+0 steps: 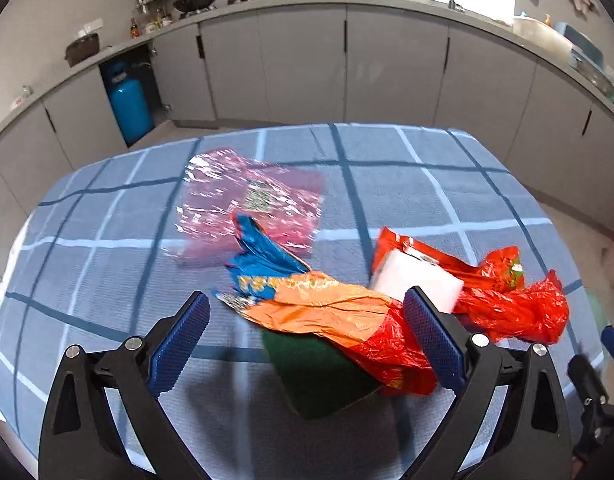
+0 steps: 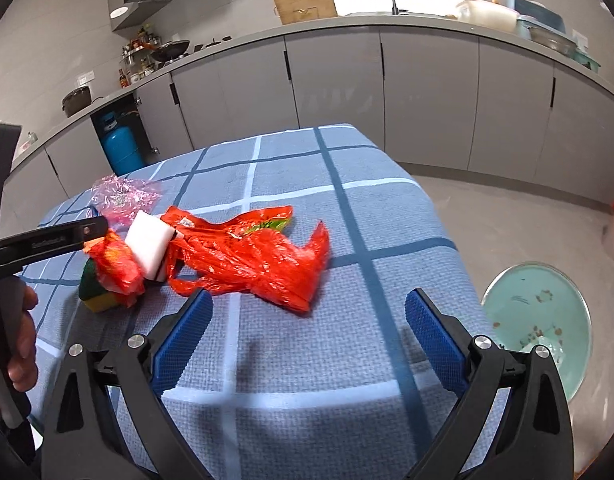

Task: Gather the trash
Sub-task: 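Move both tools back over the table to the orange and red wrappers, then grasp the orange wrapper with the left tool while the right tool grasps the red bag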

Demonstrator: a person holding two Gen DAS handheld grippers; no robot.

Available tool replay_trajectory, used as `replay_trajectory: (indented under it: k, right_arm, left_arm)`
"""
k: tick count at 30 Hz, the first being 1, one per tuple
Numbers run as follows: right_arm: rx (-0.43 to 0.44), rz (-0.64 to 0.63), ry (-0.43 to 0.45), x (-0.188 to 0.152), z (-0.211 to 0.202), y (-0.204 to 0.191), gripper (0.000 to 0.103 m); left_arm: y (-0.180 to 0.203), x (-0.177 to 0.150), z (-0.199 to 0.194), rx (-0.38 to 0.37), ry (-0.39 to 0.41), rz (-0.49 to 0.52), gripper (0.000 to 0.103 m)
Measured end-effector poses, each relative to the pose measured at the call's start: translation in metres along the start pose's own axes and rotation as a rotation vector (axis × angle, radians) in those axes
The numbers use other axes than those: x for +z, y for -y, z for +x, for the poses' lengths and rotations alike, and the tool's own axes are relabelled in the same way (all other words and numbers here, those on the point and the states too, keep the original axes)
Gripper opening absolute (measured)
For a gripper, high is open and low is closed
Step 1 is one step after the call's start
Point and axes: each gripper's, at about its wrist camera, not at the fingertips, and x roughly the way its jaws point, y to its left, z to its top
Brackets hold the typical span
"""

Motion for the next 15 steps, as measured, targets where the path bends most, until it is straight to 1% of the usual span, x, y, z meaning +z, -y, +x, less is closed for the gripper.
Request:
replay_trajectory:
  k: [3,4,5,6,7,8,9,10,11,12,15]
  right_arm:
    - [-0.002,0.001,-0.010,-0.002,0.002,0.000,0.096]
    - [-0.002,0.001,-0.011,-0.001,0.003,0.000,0.096]
    - [-0.003,0.002,-0.012,-0.001,0.003,0.000,0.096]
    - [-0.002,0.004,-0.013,0.000,0.004,0.001,0.096]
    - [-0.002,0.004,-0.013,0.001,0.006,0.002,0.096]
    - [-0.002,0.005,-0.011,0.002,0.006,0.002,0.096]
    - [-0.001,0.005,-0.010,0.003,0.006,0.002,0.096]
    - [0.000,0.005,-0.008,0.003,0.006,0.001,0.096]
    - [0.002,0.005,-0.006,0.004,0.007,0.001,0.096]
    - [0.004,0.004,-0.005,0.006,0.008,0.001,0.096]
    - [0.009,-0.004,-0.004,0.009,0.010,-0.003,0.096]
  left_arm:
    - [0.002,-0.003,0.006,-0.023,-0.015,0.001,0.095]
    - [0.003,-0.004,0.008,-0.024,-0.014,0.002,0.091]
    - [0.003,-0.004,0.008,-0.033,-0.014,0.002,0.084]
    - [0.004,-0.004,0.008,-0.045,-0.019,0.002,0.069]
    - [0.003,-0.004,0.009,-0.070,-0.028,-0.003,0.061]
    - [0.002,-0.004,0.008,-0.079,-0.029,-0.004,0.059]
    - [0.003,-0.005,0.005,-0.085,-0.023,0.004,0.054]
    - [0.003,-0.005,0.003,-0.087,-0.017,0.010,0.040]
    - [0.002,-0.006,0.001,-0.105,-0.017,0.013,0.019]
    - [0.001,-0.006,0.001,-0.128,-0.031,0.008,0.010]
    - [-0.003,-0.007,-0.004,-0.133,-0.021,0.025,0.009]
